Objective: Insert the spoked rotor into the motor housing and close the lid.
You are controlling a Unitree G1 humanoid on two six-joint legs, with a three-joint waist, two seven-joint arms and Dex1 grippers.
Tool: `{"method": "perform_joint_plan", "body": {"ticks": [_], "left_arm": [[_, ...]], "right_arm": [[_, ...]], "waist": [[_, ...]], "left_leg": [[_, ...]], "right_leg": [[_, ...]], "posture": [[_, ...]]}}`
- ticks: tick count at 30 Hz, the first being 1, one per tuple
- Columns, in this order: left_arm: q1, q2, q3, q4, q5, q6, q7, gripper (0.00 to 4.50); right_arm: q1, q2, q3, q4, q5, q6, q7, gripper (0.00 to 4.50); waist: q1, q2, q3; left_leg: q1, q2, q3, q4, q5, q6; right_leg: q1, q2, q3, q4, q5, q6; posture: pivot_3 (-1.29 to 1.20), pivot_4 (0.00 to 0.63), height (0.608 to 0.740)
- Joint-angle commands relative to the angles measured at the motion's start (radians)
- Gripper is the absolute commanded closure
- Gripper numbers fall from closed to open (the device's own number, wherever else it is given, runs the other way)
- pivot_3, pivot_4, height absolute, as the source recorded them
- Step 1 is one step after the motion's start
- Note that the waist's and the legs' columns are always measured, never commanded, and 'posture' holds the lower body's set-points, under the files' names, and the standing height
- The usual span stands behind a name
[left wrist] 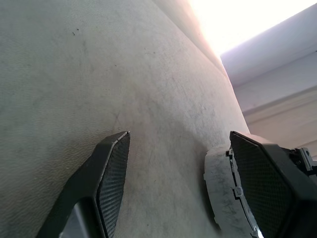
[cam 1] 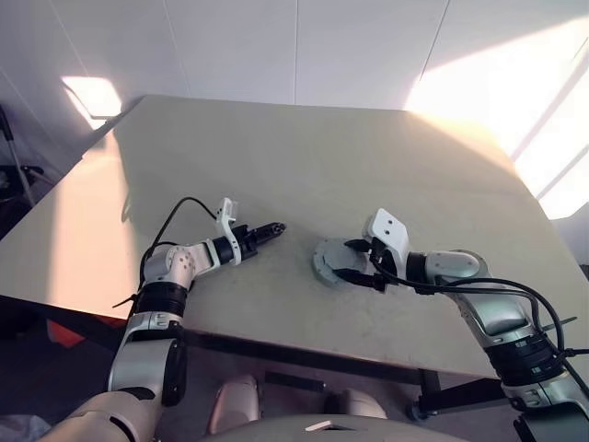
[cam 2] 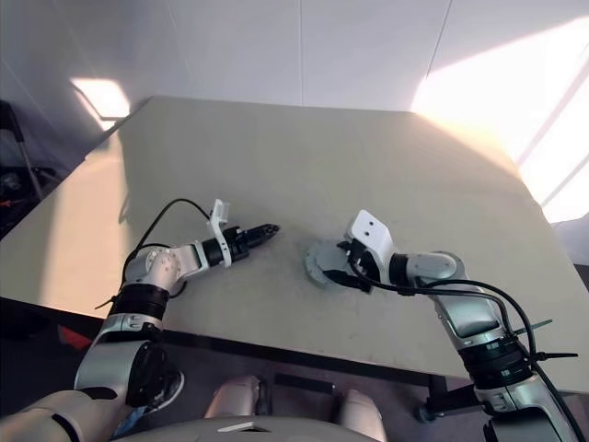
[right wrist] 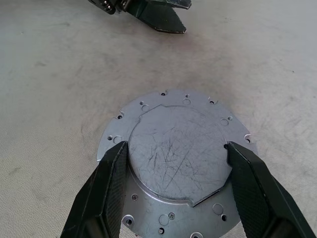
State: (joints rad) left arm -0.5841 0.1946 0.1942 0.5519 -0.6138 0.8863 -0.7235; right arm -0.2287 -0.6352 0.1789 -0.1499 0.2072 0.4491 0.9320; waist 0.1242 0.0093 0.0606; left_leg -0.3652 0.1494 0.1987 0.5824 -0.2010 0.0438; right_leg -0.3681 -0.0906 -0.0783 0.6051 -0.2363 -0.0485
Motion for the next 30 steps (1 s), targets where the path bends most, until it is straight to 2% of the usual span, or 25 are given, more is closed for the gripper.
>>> {"method": "perform_joint_plan", "body": {"ticks": [1, 22, 30], "left_arm": [[0.013, 0.010, 0.015, -0.028, -0.003, 0.010, 0.015, 1.03], [0.003, 0.000, 0.014, -0.039, -0.010, 0.034, 0.035, 1.03], [0.001, -0.015, 0.008, -0.062, -0.019, 0.057, 0.038, 1.03]], "right_arm": [[0.025, -0.019, 0.035, 0.025, -0.011, 0.004, 0.034, 1.50], [0.051, -0.034, 0.069, 0.138, -0.052, -0.059, 0.067, 1.50], [0.060, -0.047, 0.086, 0.196, -0.074, -0.084, 0.077, 1.50]], "waist": [[0.000, 0.000, 0.000], [0.002, -0.005, -0.004], [0.003, -0.005, -0.005]], "left_leg": [[0.000, 0.000, 0.000, 0.000, 0.000, 0.000], [0.008, 0.000, 0.000, 0.000, -0.001, 0.001], [0.016, -0.001, 0.000, -0.002, -0.002, 0.003]], "right_leg": [[0.000, 0.000, 0.000, 0.000, 0.000, 0.000], [0.009, 0.000, 0.000, -0.002, 0.000, 0.001], [0.019, 0.000, 0.000, -0.009, -0.003, 0.006]], "posture": [[0.00, 0.000, 0.740], [0.00, 0.000, 0.740], [0.00, 0.000, 0.740]]}}
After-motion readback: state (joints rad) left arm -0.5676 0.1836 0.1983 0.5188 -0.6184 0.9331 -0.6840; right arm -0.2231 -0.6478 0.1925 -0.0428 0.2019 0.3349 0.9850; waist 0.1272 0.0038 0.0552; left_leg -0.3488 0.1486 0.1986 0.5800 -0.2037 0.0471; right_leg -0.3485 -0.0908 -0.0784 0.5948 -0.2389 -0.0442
